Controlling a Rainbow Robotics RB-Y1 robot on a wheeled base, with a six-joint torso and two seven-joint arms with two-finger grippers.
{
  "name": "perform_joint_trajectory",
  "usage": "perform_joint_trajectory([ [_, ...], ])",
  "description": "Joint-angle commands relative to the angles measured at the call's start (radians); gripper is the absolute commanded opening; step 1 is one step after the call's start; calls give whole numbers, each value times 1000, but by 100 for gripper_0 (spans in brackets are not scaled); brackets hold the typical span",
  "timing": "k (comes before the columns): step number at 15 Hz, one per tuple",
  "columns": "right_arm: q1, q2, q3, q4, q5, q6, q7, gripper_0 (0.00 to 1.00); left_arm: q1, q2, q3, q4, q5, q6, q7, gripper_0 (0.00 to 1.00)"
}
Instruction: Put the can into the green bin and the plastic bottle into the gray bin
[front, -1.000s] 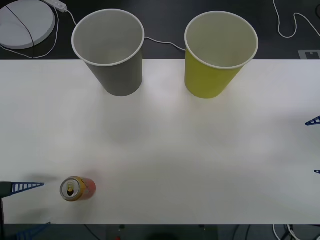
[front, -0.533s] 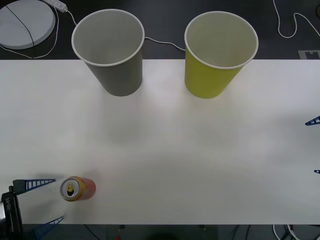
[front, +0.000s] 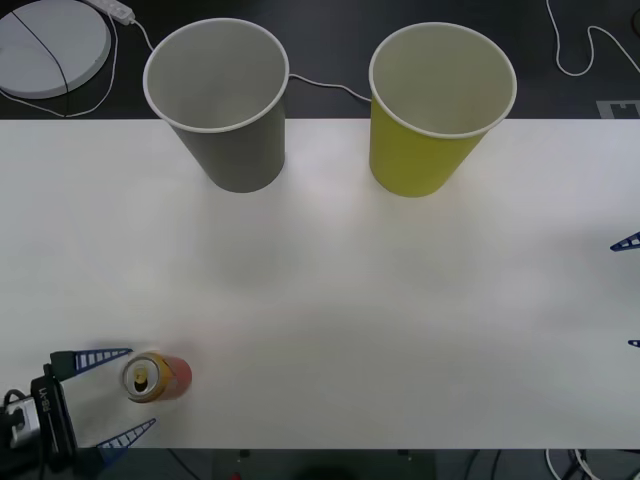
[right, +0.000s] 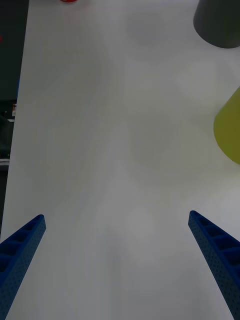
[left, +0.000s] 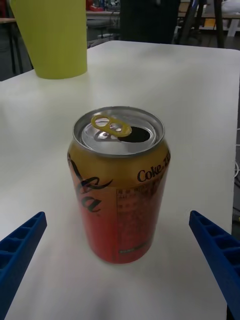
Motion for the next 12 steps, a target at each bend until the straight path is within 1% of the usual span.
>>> perform_joint_trajectory([
  [1,0,0,0,0,0,0,0,100,-18,-31,0,0,-2,12,-7,100],
  [12,0,0,0,0,0,0,0,100,-58,-111,0,0,-31,32,-9,100],
])
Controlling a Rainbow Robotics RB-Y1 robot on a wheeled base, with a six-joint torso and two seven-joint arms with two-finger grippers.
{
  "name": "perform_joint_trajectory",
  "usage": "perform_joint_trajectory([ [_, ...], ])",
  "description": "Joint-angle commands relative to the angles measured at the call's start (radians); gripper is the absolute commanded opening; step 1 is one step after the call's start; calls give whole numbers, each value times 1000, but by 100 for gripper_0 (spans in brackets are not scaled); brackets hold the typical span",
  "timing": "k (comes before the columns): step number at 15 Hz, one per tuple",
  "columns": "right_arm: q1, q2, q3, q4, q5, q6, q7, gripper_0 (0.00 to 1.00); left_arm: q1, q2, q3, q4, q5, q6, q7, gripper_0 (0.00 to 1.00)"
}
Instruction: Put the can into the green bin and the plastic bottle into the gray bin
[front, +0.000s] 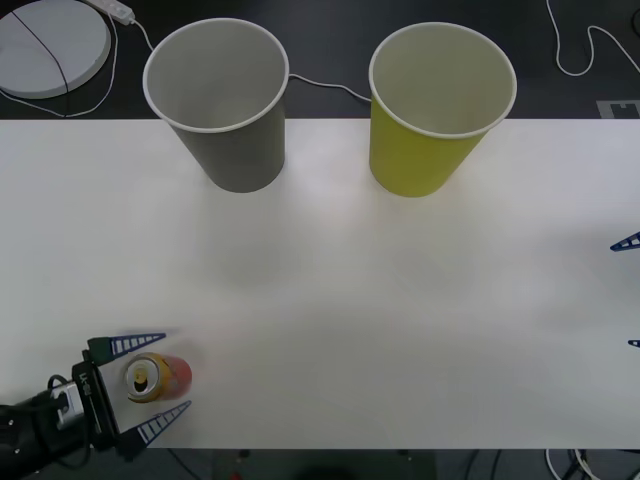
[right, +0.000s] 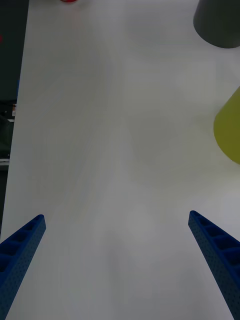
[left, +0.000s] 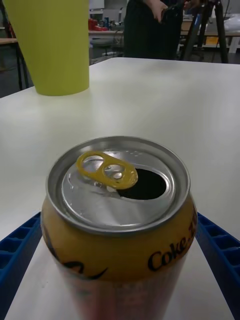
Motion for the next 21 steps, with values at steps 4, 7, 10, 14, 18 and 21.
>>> perform_joint_trajectory([
  [4,0,0,0,0,0,0,0,100,-11,-10,0,0,-7,1,5,100],
  [7,0,0,0,0,0,0,0,100,-9,-10,0,0,-7,0,14,0],
  [10,0,0,0,0,0,0,0,100,-11,-10,2,0,-7,1,18,0],
  [14,0,0,0,0,0,0,0,100,-11,-10,2,-2,-3,0,26,0],
  [18,0,0,0,0,0,0,0,100,-9,6,3,-29,6,0,61,0],
  [21,0,0,0,0,0,0,0,100,3,67,5,-124,-3,1,232,0],
])
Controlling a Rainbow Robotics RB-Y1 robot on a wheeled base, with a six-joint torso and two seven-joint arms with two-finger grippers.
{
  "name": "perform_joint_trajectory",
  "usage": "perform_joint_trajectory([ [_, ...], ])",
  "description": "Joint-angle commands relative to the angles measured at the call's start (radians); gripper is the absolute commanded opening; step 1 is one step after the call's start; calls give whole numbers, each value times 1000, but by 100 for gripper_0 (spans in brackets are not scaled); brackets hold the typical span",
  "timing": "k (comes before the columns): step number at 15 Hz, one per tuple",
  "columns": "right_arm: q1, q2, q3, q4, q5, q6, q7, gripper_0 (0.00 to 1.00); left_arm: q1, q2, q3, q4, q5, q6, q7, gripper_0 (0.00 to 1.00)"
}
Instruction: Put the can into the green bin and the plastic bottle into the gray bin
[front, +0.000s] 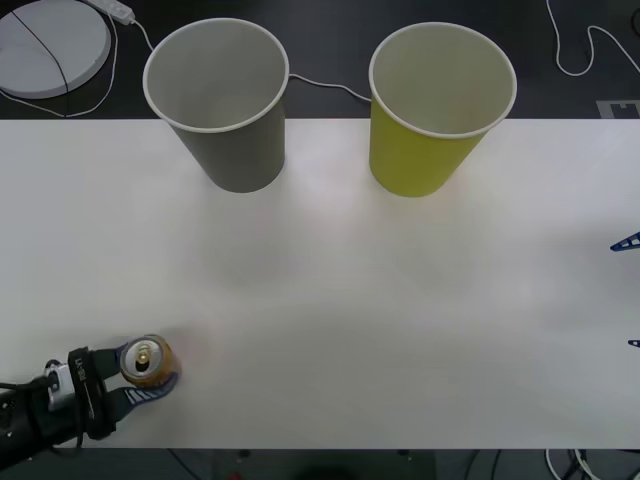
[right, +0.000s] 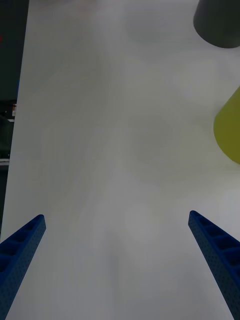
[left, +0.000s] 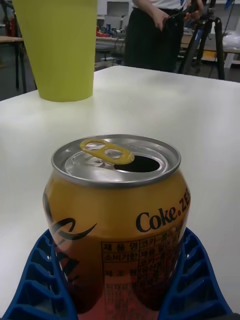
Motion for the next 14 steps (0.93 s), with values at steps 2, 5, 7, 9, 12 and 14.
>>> perform_joint_trajectory([
  [2,0,0,0,0,0,0,0,100,17,92,45,-138,-70,2,224,0],
  [5,0,0,0,0,0,0,0,100,54,136,180,-294,-240,33,376,0],
  [7,0,0,0,0,0,0,0,100,92,148,288,-435,-365,37,499,0],
  [9,0,0,0,0,0,0,0,100,131,153,388,-593,-483,37,635,0],
  [12,0,0,0,0,0,0,0,100,165,184,443,-790,-590,34,818,0],
  [14,0,0,0,0,0,0,0,100,155,219,454,-862,-628,20,932,0],
])
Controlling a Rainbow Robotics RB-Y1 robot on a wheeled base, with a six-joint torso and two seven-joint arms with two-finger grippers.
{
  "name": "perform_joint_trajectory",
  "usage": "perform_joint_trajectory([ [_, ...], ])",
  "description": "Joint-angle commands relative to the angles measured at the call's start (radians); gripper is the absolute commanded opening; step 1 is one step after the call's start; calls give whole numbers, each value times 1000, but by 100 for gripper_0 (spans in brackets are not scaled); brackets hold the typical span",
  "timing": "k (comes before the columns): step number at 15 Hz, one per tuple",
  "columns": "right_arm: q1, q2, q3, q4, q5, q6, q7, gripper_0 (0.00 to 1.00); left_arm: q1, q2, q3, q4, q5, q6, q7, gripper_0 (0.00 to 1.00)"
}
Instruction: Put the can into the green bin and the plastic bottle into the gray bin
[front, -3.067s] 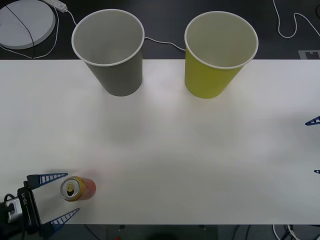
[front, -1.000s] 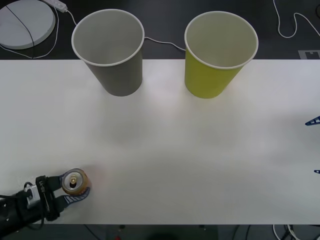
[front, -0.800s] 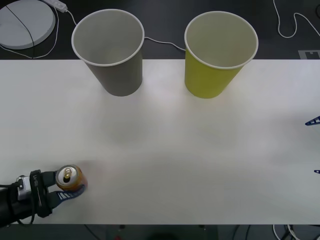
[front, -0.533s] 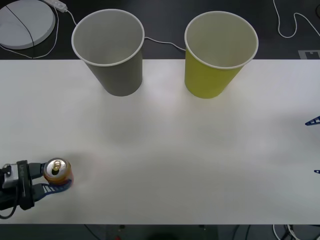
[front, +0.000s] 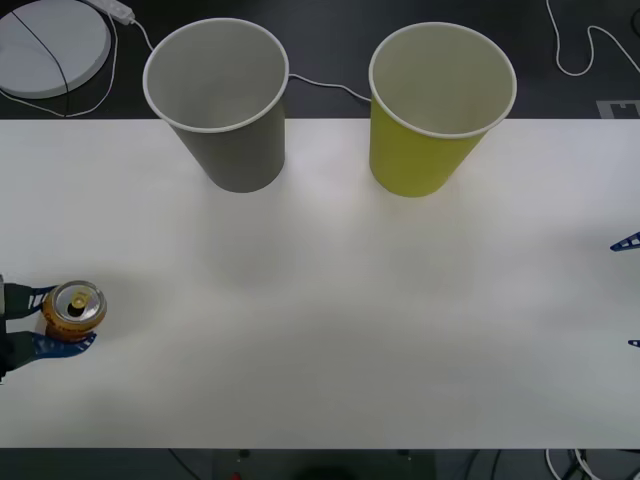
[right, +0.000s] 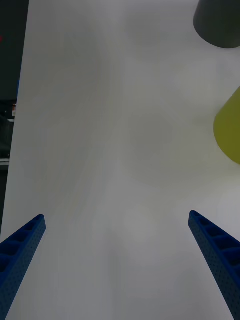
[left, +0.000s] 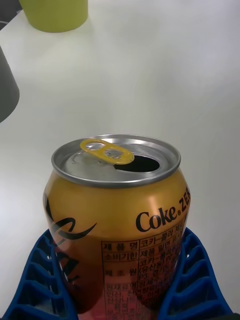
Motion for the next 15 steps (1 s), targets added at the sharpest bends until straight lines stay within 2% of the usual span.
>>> perform_joint_trajectory([
  [1,0,0,0,0,0,0,0,100,-25,47,14,-96,-54,-33,163,0],
  [6,0,0,0,0,0,0,0,100,-186,152,17,-107,-60,-163,412,0],
  [9,0,0,0,0,0,0,0,100,-235,204,16,-194,-127,-171,554,0],
  [15,0,0,0,0,0,0,0,100,-345,248,2,-323,-160,-192,835,0],
])
